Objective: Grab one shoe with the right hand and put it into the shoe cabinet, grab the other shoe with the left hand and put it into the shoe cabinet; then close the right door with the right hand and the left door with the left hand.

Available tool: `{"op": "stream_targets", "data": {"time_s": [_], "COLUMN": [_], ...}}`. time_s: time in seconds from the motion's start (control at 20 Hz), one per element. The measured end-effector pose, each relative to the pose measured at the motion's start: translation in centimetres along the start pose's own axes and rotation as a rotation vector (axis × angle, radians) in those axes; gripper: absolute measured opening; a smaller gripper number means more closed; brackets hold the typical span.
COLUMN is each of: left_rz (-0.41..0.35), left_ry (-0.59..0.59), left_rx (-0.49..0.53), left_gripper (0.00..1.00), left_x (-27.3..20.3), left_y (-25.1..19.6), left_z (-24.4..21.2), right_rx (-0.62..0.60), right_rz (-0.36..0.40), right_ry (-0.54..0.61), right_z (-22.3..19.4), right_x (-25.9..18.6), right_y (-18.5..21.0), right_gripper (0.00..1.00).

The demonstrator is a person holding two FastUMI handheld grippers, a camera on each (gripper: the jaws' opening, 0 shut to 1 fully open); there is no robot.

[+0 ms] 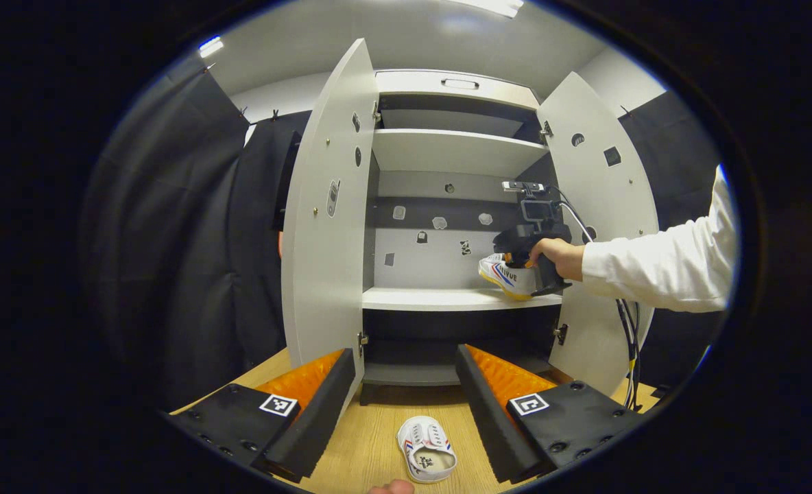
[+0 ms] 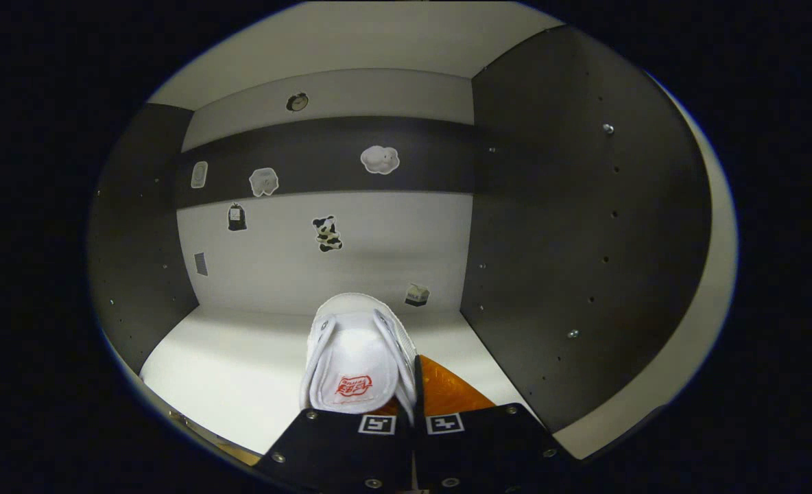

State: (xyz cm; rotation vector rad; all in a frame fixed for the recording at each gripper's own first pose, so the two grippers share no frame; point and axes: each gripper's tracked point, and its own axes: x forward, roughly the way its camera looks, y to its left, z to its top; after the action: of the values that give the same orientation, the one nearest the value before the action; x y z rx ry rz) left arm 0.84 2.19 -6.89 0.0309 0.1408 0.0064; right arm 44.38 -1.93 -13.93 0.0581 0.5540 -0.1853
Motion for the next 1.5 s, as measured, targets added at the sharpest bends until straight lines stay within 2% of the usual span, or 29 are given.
{"op": "stream_targets", "data": {"time_s": [0.1, 0.25, 0.45, 0.5, 0.55, 0.65, 0.85, 0.95, 1.05, 1.2, 1.3, 1.5], "left_rz": [0.010, 0.022, 0.026, 0.026, 0.025, 0.021, 0.006, -0.019, -0.006, -0.005, -0.002, 0.003], "left_ry": [0.003, 0.009, 0.013, 0.010, 0.006, -0.002, 0.019, 0.003, 0.003, -0.002, -0.004, -0.018], "left_rx": [0.005, -0.004, -0.013, -0.013, -0.013, -0.017, -0.026, -0.040, -0.042, -0.063, -0.076, -0.074], "left_gripper": [0.96, 0.96, 0.96, 0.96, 0.96, 0.96, 0.96, 0.96, 0.96, 0.97, 0.97, 0.96], "left_x": [-0.1, -0.2, -0.3, -0.3, -0.3, -0.4, -0.1, 0.0, 0.5, 0.6, 0.7, 0.8], "left_y": [0.3, 0.5, 0.5, 0.5, 0.5, 0.3, 0.0, -0.2, 0.1, 0.1, 0.2, 0.0], "left_z": [-0.1, -0.2, -0.3, -0.2, -0.2, -0.1, -0.3, 0.2, 0.1, 0.3, 0.3, 0.5], "right_rx": [-0.008, -0.023, -0.045, -0.055, -0.066, -0.077, -0.090, -0.023, 0.023, 0.049, 0.043, -0.044], "right_rz": [0.006, 0.017, 0.041, 0.041, 0.041, 0.043, 0.085, 0.147, 0.196, 0.230, 0.237, 0.190], "right_ry": [0.020, 0.063, 0.046, 0.038, 0.030, 0.003, -0.130, -0.218, -0.297, -0.373, -0.406, -0.501], "right_z": [-0.7, -2.0, -1.4, -1.3, -1.0, -0.5, 1.5, 2.7, 3.5, 3.2, 1.9, -2.1], "right_x": [0.5, 0.8, -0.4, -0.9, -1.3, -2.7, -7.3, -11.3, -15.4, -21.1, -24.3, -29.1], "right_y": [0.3, 0.7, 0.7, 0.5, 0.3, -0.3, -0.3, 0.6, 0.7, -0.4, -1.6, -4.2], "right_gripper": [0.05, 0.20, 0.31, 0.36, 0.49, 0.67, 0.88, 0.92, 0.92, 0.92, 0.92, 0.92]}}
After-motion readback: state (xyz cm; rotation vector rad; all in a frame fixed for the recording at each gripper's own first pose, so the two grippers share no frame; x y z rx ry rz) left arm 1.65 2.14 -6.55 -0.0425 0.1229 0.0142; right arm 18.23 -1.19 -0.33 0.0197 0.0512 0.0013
